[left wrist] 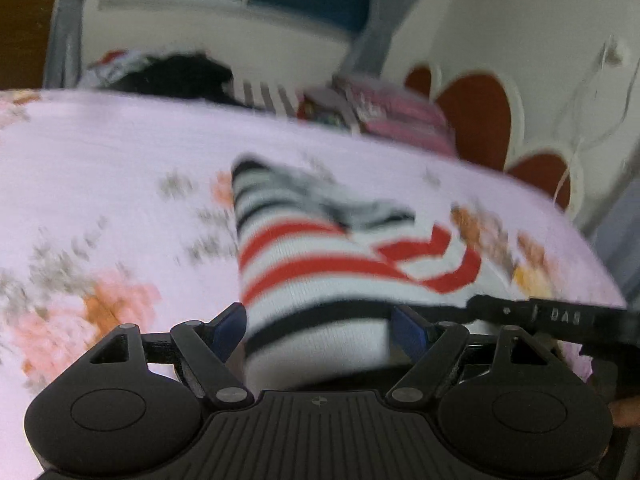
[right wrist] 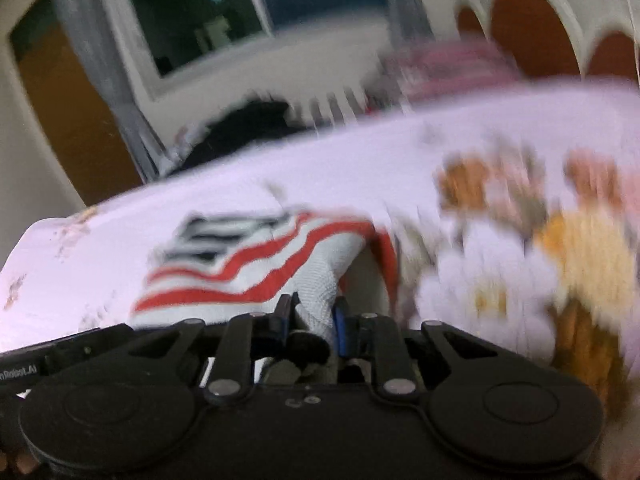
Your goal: Fold small clothes
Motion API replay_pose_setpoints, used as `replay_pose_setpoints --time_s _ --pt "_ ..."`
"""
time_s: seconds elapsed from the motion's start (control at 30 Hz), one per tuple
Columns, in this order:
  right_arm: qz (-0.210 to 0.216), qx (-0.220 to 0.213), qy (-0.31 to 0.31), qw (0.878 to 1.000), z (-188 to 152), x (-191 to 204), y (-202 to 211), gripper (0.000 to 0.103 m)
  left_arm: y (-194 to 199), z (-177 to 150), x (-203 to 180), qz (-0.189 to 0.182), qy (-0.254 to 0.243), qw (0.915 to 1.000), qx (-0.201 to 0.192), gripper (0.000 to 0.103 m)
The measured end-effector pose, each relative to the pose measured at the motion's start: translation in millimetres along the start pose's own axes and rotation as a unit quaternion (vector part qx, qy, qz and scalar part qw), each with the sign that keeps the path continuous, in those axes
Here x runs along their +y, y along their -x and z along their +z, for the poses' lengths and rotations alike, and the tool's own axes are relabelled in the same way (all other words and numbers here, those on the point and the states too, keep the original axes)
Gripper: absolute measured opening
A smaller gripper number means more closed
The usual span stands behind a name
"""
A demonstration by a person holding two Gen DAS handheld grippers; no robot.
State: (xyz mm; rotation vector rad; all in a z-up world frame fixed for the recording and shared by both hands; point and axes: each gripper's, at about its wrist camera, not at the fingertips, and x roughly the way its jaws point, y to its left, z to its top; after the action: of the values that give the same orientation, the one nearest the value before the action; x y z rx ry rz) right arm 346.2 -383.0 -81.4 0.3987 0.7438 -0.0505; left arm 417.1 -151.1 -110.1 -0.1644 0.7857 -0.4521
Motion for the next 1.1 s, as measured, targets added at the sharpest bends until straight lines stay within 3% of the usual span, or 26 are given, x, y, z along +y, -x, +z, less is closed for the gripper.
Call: replay_pose_setpoints --time_s 0.1,0.23,0.67,0.8,0.87,1.1 --pt "-0.001 0.003 -0.008 1.0 -3 -5 -4 0.022 -11 -9 -1 0.013 -0.012 0.9997 0.017 0.079" --pt "0.011 0.017 -0.015 1.0 -4 -5 6 0.028 -10 -8 10 -0.002 0.024 0.9992 0.033 0.081" --pt "0.036 0.048 -0.056 0.997 -45 -24 51 0.036 5 -22 16 -0.006 -0.007 0.9987 0.051 0.081" --pt "0.042 0.058 -0.075 0.995 -61 -28 58 0.025 5 -26 20 -0.007 -0.007 0.9983 0.058 0.081" --pt "0.059 0.063 -0.116 0.989 -65 -35 56 0.02 4 -27 22 -0.005 0.001 0.9982 0.06 0.081" --pt "0.074 0.073 -0.18 0.978 -77 -63 47 0.013 3 -31 21 -0.004 -0.02 0.9978 0.062 0.081"
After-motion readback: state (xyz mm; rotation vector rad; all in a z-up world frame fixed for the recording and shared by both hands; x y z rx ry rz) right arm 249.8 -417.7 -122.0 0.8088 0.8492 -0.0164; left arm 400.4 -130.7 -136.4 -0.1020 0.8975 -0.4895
